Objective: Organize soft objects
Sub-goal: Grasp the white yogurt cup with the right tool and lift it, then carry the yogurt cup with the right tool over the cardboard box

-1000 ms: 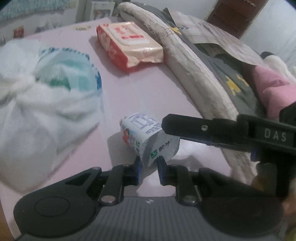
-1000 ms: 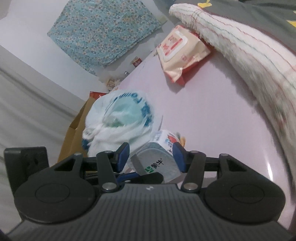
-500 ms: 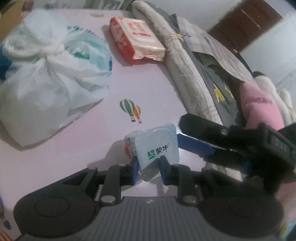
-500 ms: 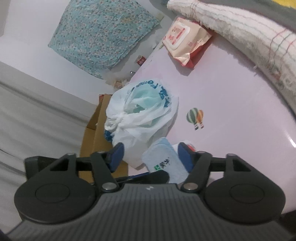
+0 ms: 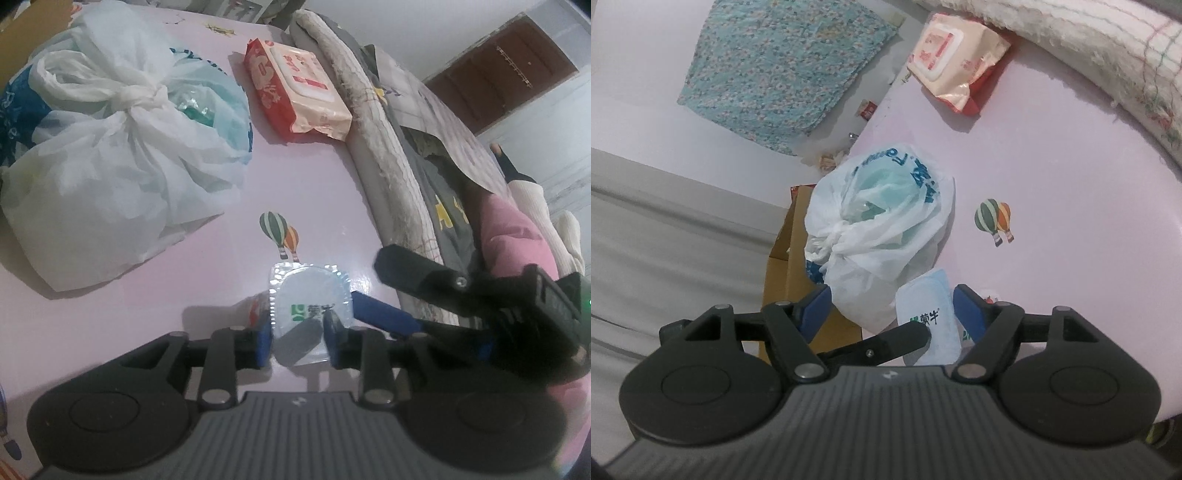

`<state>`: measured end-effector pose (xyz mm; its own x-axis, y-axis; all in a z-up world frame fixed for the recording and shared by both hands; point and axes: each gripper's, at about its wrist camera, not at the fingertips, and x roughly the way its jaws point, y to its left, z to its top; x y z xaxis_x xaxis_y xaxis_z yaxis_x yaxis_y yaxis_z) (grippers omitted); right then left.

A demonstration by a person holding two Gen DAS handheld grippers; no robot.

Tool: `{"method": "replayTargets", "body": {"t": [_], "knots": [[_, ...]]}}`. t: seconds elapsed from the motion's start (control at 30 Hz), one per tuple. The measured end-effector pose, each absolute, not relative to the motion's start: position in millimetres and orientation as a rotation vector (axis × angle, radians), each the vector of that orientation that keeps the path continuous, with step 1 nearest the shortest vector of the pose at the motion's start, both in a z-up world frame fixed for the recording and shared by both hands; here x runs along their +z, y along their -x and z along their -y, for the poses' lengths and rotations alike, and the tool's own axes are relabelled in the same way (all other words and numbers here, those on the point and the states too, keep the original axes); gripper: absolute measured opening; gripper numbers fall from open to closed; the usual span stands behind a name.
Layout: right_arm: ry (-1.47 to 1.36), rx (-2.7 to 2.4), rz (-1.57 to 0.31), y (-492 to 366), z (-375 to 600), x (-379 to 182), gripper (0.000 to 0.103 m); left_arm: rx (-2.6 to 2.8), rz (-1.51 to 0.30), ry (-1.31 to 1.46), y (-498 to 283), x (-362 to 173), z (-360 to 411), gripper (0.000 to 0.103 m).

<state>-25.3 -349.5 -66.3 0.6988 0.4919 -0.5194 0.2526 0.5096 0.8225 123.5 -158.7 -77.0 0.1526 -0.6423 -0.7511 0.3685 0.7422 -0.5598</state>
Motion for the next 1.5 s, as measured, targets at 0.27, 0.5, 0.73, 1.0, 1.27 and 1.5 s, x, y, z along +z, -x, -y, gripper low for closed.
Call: {"method": "replayTargets", "body": {"t": [0.27,0.5,0.73,1.0,1.27,1.5], "knots": [[-1.041,0.155,-0.813,29,351,-69,0.074,-0.774,-1.093,0.161,-107,-64,161,0.061],[-1.029,0.135,-0.832,29,357,-79,0.071,-0.827,-0.992,-0.072,-86,-59,181,0.078],[-1.031,0.14,-0.855,23,356,-89,0.058,-0.823,-0.871,-0.296,-63,-73,200,0.076],[-1.022,0.146,-0.873,17,354,-95,0.045,-0.815,-0.857,-0.374,-62,-89,208,0.056],[-0.986,0.152,-0.871,16,353,-95,0.037,-0.771,-0.852,-0.336,-63,-90,208,0.051],[-0.913,0.15,-0.869,15,349,-88,0.037,-0.757,-0.854,-0.299,-63,-90,208,0.051]]}}
